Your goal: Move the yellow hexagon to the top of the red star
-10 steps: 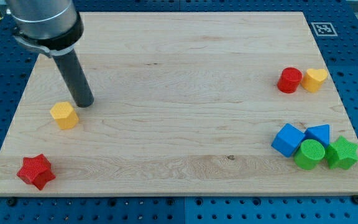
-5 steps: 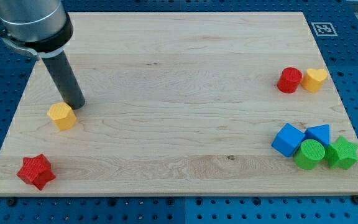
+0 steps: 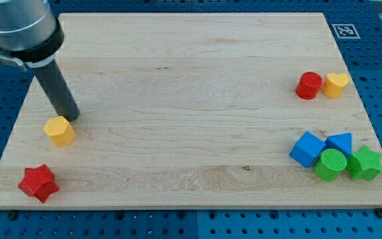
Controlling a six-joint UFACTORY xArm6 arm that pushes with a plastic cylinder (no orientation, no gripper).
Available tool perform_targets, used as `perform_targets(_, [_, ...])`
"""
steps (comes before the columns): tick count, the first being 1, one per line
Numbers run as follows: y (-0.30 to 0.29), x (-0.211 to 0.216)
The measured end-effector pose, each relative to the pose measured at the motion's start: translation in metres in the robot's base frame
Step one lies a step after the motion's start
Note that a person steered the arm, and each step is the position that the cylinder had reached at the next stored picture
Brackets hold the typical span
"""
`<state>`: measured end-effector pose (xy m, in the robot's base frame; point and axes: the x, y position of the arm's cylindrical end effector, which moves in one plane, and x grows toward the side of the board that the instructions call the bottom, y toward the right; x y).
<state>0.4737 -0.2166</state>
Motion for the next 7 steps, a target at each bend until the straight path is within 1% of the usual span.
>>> perform_targets(1, [-0.007, 0.0])
perform_targets(2, [0.003, 0.005])
perform_targets(4, [0.006, 0.033])
perform_targets(6, [0.006, 0.047])
perform_targets(7, [0.018, 0.036])
